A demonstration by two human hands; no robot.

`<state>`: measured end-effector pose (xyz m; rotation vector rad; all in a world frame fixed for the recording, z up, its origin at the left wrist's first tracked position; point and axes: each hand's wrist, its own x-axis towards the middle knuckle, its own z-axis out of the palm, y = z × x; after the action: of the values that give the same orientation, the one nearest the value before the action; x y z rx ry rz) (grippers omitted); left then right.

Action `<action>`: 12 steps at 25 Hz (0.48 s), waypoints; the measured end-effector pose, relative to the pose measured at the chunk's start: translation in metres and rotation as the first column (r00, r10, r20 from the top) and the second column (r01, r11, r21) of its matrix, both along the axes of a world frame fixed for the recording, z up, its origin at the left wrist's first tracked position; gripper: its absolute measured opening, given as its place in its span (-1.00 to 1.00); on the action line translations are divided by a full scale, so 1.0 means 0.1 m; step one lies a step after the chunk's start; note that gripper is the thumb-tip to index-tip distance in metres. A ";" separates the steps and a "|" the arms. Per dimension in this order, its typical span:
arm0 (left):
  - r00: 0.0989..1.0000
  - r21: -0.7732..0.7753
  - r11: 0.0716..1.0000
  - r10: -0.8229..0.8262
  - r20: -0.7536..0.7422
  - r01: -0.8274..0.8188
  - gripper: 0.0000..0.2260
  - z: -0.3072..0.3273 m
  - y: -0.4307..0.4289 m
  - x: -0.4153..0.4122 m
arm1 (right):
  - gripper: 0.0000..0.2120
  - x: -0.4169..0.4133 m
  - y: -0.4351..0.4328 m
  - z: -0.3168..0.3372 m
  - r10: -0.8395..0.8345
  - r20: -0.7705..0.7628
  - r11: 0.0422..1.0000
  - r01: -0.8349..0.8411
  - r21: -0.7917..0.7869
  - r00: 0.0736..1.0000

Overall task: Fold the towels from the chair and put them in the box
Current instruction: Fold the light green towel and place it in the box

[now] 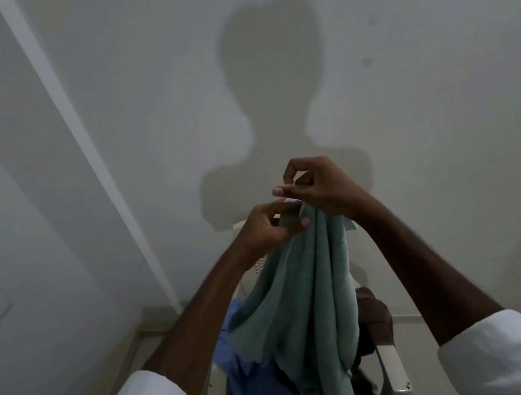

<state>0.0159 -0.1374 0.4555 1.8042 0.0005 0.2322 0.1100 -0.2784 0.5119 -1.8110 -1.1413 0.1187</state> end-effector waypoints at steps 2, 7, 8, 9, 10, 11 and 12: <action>0.990 0.052 0.990 0.127 0.067 -0.131 -0.80 -0.02 -0.02 0.06 | -0.77 0.01 0.04 -0.03 -0.030 0.020 1.000 0.030 0.009 0.999; 0.933 0.004 0.973 0.219 0.286 -0.230 -0.85 -0.08 0.11 0.14 | -0.77 0.24 -0.11 -0.10 0.075 -0.032 0.980 -0.080 -0.180 0.997; 0.927 -0.003 0.969 0.238 0.289 -0.248 -0.86 -0.11 0.15 0.14 | -0.74 0.31 -0.18 -0.17 0.096 -0.058 0.958 -0.109 -0.267 0.994; 0.924 -0.014 0.965 0.256 0.283 -0.263 -0.85 -0.13 0.17 0.13 | -0.72 0.37 -0.24 -0.28 0.089 -0.080 0.935 -0.111 -0.337 0.993; 0.926 -0.038 0.962 0.272 0.263 -0.271 -0.83 -0.15 0.17 0.12 | -0.74 0.43 -0.29 -0.39 0.059 -0.094 0.924 -0.090 -0.371 0.994; 0.929 -0.071 0.960 0.281 0.241 -0.272 -0.82 -0.16 0.16 0.12 | -0.78 0.47 -0.34 -0.51 0.025 -0.116 0.930 -0.066 -0.361 0.993; 0.932 -0.109 0.956 0.289 0.220 -0.271 -0.83 -0.17 0.16 0.12 | -0.84 0.50 -0.36 -0.62 -0.001 -0.143 0.946 -0.045 -0.321 0.990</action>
<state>0.0276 -0.1211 0.4381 1.6867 0.0999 0.6403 0.1602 -0.3148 0.4499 -2.0396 -1.0878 0.4654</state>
